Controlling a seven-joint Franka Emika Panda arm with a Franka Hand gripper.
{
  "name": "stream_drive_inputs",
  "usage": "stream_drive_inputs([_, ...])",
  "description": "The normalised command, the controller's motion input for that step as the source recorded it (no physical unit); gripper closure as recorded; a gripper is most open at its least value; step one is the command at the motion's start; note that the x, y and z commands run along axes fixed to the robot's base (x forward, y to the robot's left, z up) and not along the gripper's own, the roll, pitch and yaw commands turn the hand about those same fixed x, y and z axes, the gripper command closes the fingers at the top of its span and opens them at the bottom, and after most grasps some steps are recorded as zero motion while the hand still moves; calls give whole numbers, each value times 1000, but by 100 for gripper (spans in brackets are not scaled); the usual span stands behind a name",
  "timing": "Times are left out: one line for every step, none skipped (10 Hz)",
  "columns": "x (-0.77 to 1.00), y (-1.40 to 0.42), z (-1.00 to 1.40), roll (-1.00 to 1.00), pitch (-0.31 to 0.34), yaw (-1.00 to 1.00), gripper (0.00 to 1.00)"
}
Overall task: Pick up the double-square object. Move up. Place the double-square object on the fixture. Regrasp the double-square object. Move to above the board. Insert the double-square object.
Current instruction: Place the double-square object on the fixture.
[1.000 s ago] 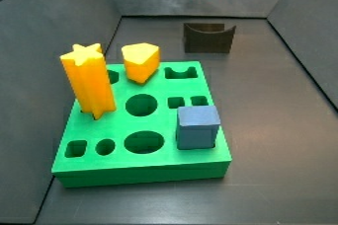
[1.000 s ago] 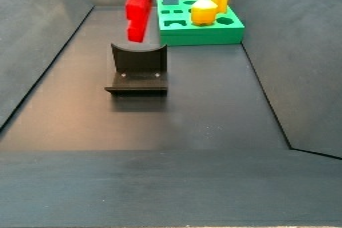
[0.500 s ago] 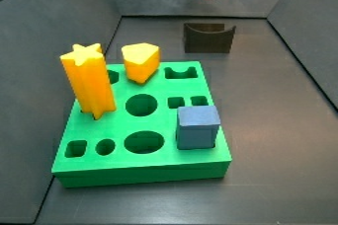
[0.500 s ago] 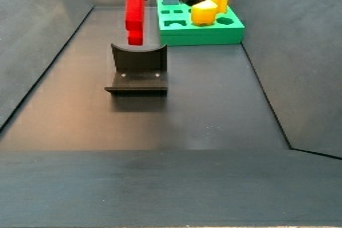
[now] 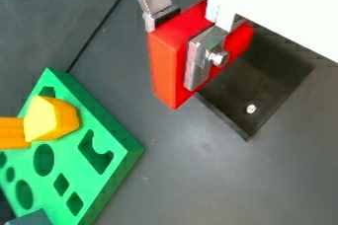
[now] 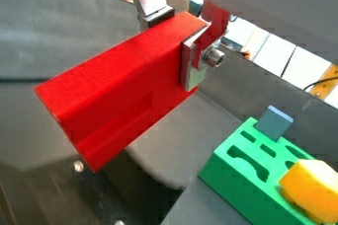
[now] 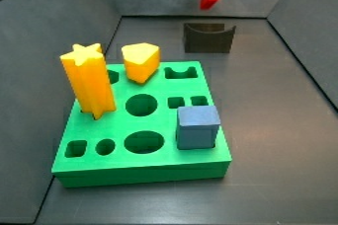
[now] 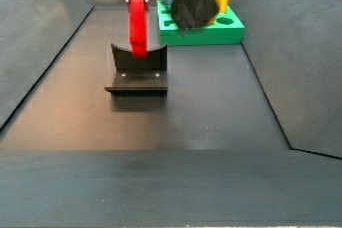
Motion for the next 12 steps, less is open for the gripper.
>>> stream_drive_inputs([148, 135, -1000, -919, 271, -216, 100])
stream_drive_inputs([154, 137, -1000, -679, 183, -249, 100])
stream_drive_inputs([164, 144, -1000, -437, 98, -263, 100])
stream_drive_inputs([178, 139, -1000, -286, 49, -250, 100])
stream_drive_inputs([163, 122, -885, -201, 13, -226, 100])
stream_drive_inputs([137, 124, -758, -141, -7, -205, 100])
stream_drive_inputs([137, 124, -758, -141, -7, -205, 100])
stream_drive_inputs([115, 127, -770, -117, -19, -192, 100])
stream_drive_inputs([120, 126, -759, -120, -23, -190, 100])
stream_drive_inputs([112, 106, -760, -124, -17, -165, 100])
stream_drive_inputs([105, 85, -759, -124, -10, -134, 100])
stream_drive_inputs([96, 67, -758, -123, -4, -114, 100])
